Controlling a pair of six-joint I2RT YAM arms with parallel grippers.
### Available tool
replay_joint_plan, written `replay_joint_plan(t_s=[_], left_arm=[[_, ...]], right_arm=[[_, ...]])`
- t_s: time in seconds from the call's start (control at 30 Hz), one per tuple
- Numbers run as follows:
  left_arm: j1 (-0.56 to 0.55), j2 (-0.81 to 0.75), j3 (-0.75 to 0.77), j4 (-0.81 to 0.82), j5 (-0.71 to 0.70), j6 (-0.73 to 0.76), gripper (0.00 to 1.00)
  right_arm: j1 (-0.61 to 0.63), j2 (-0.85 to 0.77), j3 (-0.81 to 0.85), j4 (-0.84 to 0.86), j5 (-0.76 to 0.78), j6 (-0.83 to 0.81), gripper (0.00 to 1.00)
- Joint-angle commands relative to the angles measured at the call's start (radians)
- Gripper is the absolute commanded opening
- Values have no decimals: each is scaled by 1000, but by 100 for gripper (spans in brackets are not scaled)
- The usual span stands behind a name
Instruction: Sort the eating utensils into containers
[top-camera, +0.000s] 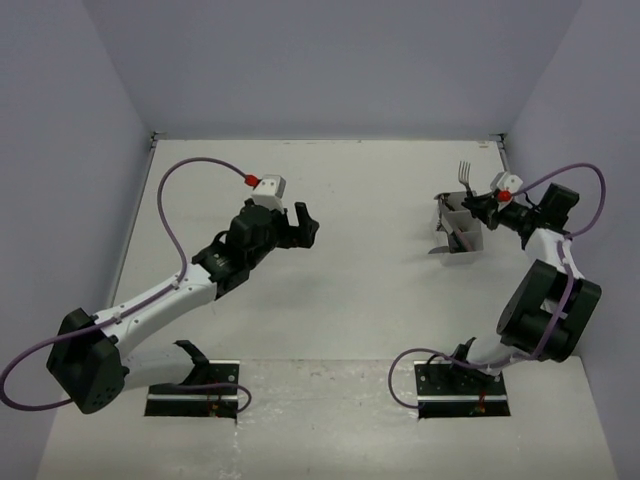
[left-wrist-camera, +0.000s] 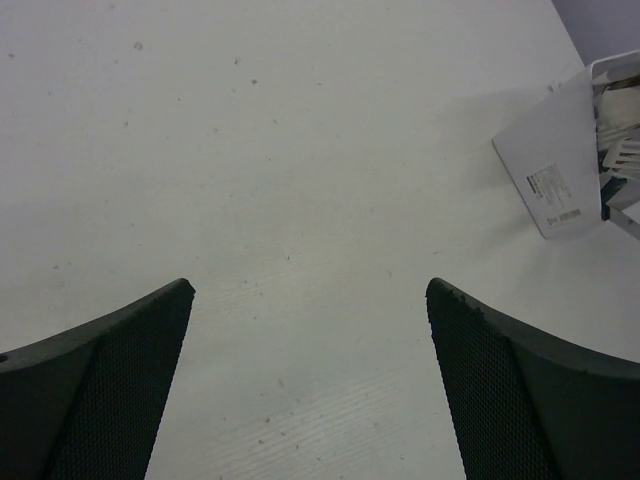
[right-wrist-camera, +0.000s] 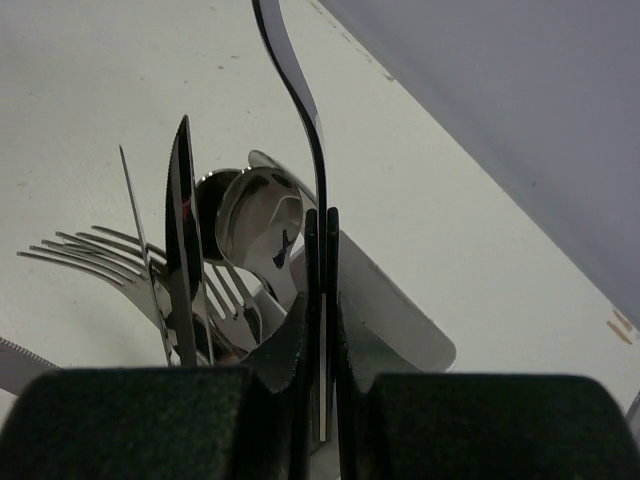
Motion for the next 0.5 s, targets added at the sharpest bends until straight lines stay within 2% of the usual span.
replay_joint_plan(t_s=[0.0,0.13,0.27,0.33,0.37,0.4,0.47], left_arm=[[1,19,45,52,-23,0,100],[1,27,44,60,-44,5,100],[1,26,45,49,-63,12,100],[1,26,51,40,-72,16,100],[1,26,51,33,-78,16,100],[1,24,53,31,-81,17,100],[1,24,56,28,-86,20,100]], right_arm=[[-9,37,7,-8,-47,-67,0],[-11,100,39,-132,-27,-179,1],[-11,122,96,-309,-9,-298,12],[-12,120,96,-310,13,-297,17],[-11,120,99,-310,16,-291,21],[-12,120,99,-310,16,-291,38],[-12,119,96,-309,16,-292,48]])
